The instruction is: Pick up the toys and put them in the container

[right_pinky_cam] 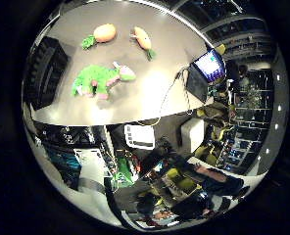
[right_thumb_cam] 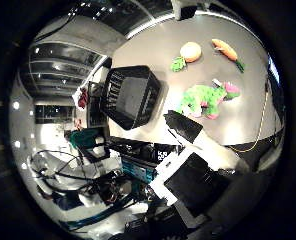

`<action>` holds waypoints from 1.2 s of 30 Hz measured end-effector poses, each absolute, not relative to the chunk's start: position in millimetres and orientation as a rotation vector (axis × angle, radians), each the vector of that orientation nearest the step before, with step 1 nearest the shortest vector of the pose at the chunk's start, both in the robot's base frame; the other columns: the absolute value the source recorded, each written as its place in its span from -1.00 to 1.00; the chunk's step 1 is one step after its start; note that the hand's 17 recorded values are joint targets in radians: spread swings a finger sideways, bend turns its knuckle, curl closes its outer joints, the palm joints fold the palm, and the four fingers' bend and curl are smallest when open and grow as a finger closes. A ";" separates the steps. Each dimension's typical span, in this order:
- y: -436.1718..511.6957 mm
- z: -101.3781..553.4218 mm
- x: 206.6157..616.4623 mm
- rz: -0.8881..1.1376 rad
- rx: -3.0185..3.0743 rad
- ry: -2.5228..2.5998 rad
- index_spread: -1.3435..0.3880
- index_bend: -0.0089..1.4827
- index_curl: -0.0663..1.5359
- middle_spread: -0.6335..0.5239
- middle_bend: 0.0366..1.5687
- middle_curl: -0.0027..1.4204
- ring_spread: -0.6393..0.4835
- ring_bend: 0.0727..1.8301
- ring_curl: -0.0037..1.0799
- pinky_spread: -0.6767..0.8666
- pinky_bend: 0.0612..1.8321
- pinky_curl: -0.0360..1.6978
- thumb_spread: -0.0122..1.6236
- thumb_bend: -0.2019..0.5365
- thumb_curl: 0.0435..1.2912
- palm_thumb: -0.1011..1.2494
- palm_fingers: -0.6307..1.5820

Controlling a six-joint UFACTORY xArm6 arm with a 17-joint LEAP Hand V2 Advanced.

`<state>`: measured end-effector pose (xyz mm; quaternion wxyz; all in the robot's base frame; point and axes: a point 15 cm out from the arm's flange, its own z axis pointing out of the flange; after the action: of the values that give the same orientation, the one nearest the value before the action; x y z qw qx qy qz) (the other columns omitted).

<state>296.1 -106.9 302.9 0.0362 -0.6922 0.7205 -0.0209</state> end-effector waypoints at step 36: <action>-141.7 143.8 371.0 -0.007 -2.379 2.125 0.12 -0.78 -0.60 0.13 -0.79 -0.54 0.43 -0.75 -0.51 0.39 -0.54 -0.60 0.18 -0.53 -0.61 -0.11 -0.40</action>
<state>371.0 -141.7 143.8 -0.0239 -0.7455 0.6660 -0.0023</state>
